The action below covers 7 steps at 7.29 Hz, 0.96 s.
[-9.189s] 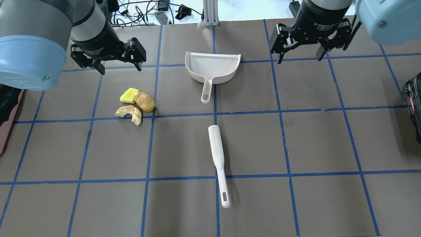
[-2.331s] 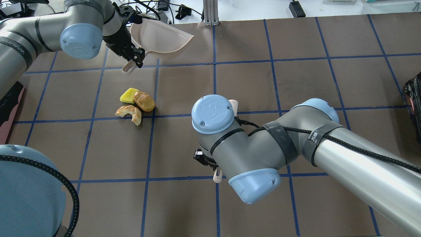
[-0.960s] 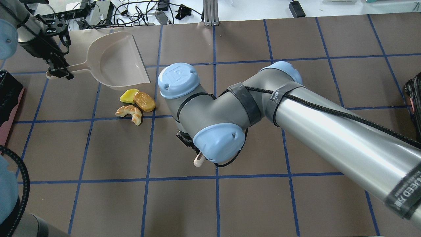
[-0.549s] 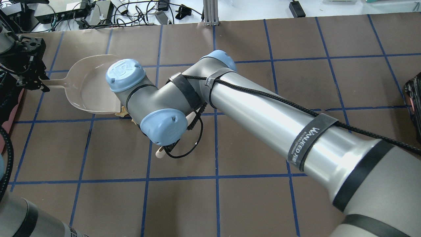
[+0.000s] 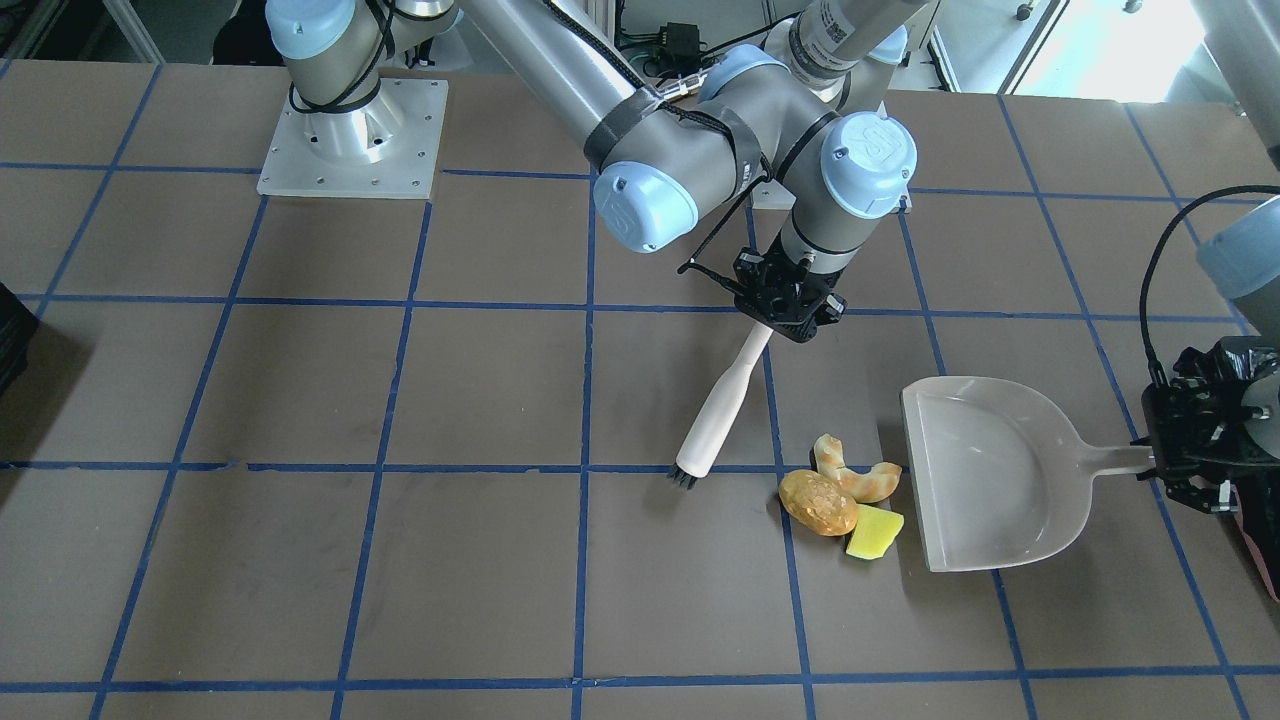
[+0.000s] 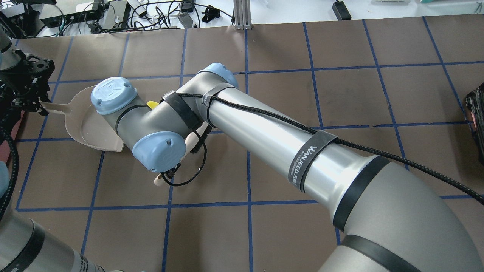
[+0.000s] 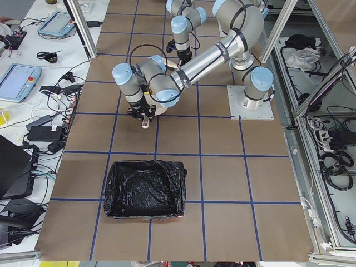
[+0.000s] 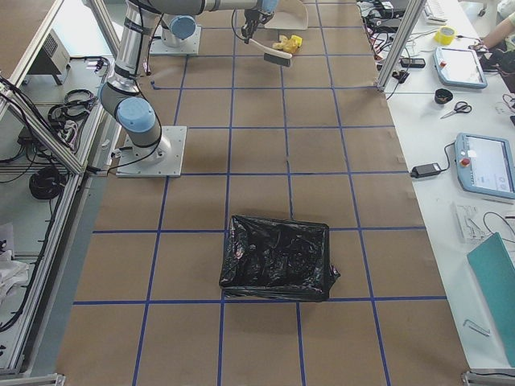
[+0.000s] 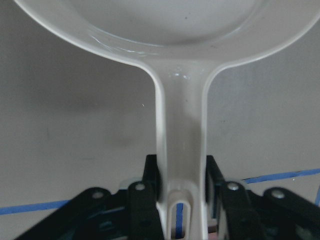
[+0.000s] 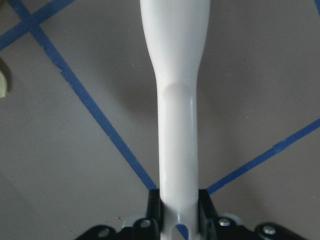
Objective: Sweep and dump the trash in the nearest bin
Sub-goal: 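Sweep the trash pieces into the dustpan with the brush in the right gripper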
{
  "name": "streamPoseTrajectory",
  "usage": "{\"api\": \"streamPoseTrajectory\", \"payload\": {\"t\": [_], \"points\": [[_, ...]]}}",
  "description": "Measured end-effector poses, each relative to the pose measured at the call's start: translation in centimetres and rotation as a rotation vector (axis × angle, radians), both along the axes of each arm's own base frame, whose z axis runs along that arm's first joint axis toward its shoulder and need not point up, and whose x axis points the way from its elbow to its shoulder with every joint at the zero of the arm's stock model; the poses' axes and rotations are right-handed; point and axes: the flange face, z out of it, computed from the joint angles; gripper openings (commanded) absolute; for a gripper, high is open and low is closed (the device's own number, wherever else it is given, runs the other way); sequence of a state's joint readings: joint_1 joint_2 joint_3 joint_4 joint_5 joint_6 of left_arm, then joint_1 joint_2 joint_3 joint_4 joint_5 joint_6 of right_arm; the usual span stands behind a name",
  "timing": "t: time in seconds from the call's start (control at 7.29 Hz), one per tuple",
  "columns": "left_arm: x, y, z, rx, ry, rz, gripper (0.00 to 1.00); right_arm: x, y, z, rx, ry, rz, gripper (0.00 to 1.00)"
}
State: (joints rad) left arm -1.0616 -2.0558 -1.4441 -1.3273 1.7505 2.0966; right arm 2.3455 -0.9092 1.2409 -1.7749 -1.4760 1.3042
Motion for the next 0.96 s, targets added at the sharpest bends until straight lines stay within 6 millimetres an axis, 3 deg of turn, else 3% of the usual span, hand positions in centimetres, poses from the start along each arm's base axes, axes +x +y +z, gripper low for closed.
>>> {"api": "streamPoseTrajectory", "payload": {"t": [0.96], "points": [[0.5,-0.6,-2.7,0.020,-0.042,0.055,0.00,4.3,-1.9,-2.0,-0.018,-0.038,0.046,0.00]]}}
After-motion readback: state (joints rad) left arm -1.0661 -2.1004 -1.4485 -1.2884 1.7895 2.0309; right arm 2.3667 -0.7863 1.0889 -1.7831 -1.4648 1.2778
